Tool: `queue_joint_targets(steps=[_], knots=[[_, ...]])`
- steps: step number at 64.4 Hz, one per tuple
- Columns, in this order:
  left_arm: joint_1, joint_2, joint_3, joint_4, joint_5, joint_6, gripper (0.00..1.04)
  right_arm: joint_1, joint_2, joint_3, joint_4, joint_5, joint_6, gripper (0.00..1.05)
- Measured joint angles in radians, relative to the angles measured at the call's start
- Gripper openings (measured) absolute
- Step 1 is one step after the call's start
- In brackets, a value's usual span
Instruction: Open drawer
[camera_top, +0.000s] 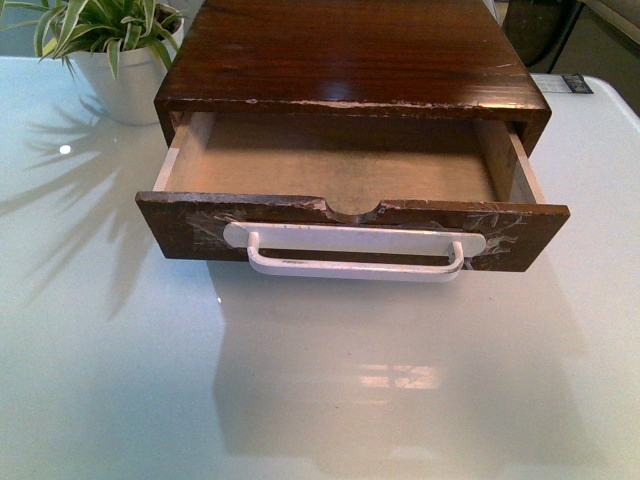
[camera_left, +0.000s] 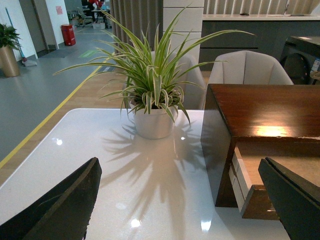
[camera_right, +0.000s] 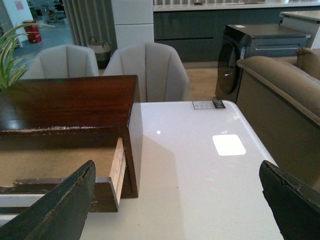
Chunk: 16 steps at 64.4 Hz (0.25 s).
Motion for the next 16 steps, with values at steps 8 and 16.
queue_joint_targets(steps=[8, 16], knots=[[0.000, 0.000, 0.000, 0.000, 0.000, 0.000, 0.96, 0.000, 0.000, 0.000, 0.000, 0.000, 0.000, 0.96], [0.000, 0.000, 0.000, 0.000, 0.000, 0.000, 0.96, 0.000, 0.000, 0.000, 0.000, 0.000, 0.000, 0.96]])
